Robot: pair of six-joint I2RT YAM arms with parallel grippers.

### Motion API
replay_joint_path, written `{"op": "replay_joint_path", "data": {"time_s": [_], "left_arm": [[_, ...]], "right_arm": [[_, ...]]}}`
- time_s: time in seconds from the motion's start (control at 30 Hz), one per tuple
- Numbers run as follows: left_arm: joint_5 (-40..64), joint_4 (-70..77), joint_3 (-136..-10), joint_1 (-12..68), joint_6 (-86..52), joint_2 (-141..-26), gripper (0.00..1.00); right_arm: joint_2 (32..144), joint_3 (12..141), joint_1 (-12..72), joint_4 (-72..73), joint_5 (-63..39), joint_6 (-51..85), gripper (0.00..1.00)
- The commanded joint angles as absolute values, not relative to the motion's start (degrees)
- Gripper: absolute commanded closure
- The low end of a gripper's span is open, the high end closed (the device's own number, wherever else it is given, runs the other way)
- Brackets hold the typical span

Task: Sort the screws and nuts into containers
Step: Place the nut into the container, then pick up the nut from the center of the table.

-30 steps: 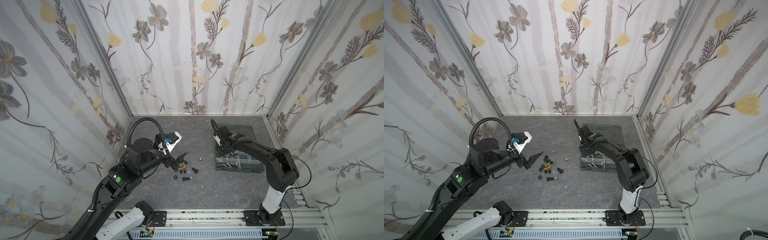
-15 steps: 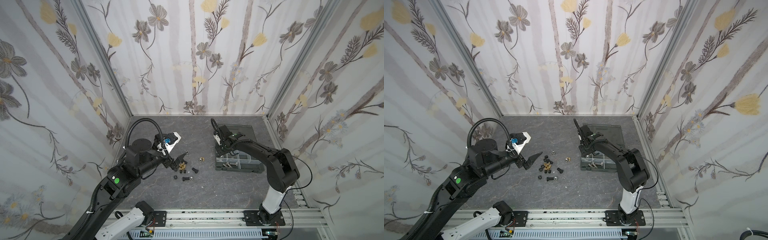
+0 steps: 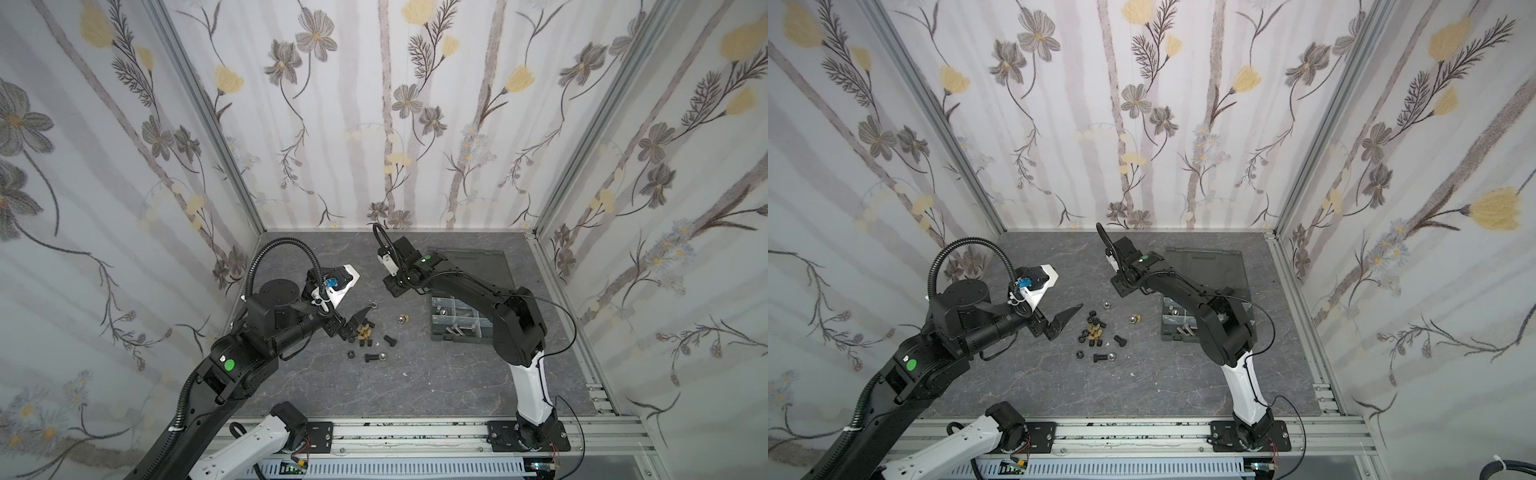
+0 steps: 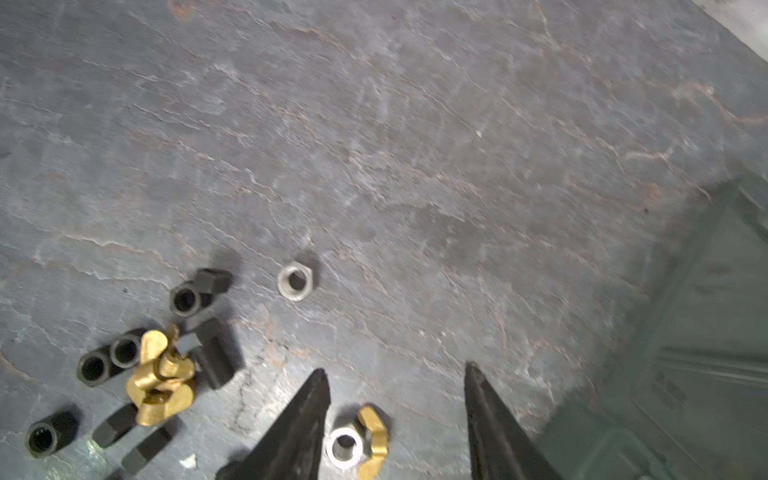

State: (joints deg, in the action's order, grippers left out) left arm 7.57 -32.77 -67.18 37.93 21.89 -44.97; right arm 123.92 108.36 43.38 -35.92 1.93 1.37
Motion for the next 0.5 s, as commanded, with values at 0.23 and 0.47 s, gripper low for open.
{"op": "replay_joint_path", "data": {"time_s": [0.23,0.47], "left_arm": [[7.62,-31.91,-66.94,37.93,22.32,-44.29,0.0],[7.58,-31.8,-66.56,37.88,22.32,-44.07,0.0]], "right_arm": [[134.88,116.78,48.56,-37.36,0.31,0.86,0.45],[137.28,116.74,49.22,-37.45,0.28,0.81,0.44]]}}
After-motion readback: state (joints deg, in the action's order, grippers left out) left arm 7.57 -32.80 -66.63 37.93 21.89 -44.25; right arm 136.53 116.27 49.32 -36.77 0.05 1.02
